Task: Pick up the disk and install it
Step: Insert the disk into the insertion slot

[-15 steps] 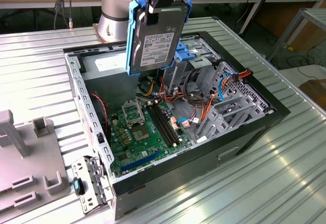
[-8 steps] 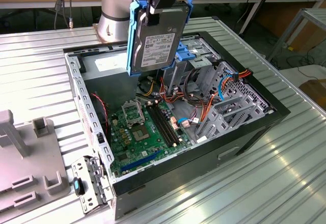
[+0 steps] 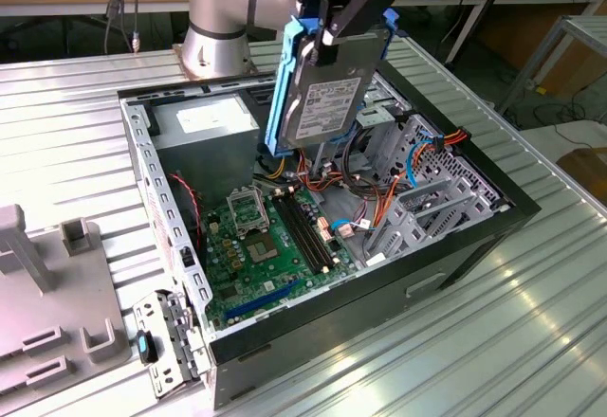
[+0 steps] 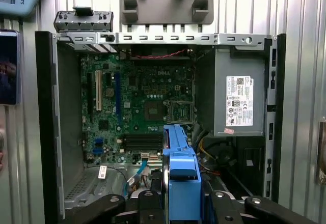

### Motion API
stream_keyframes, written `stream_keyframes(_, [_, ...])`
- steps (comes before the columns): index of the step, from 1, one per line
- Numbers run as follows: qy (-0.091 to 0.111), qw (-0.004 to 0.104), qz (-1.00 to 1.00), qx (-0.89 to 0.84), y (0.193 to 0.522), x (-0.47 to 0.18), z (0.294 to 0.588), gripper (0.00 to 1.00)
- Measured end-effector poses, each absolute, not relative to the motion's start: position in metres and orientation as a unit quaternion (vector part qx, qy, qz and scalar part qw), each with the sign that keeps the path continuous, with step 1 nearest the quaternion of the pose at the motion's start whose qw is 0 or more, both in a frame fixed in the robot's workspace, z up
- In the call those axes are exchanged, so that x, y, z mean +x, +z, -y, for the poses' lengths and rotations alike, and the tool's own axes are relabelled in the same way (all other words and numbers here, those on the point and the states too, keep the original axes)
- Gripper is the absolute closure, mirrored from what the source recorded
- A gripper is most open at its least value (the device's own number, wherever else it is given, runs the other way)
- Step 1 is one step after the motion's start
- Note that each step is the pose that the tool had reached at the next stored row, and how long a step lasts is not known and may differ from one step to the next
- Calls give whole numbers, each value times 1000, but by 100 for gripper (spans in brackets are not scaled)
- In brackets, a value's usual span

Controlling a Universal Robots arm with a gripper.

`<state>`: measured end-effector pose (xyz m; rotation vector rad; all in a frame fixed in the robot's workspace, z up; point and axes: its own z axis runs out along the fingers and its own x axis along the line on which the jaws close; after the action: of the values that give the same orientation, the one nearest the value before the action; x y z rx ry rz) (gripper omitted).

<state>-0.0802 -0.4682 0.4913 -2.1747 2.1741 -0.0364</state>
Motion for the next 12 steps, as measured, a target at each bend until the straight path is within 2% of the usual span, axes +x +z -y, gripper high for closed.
stream_keyframes(7, [-12, 33, -707, -707, 491, -65, 478, 63])
stream_keyframes(12, [-11, 33, -707, -707, 489, -62, 504, 63])
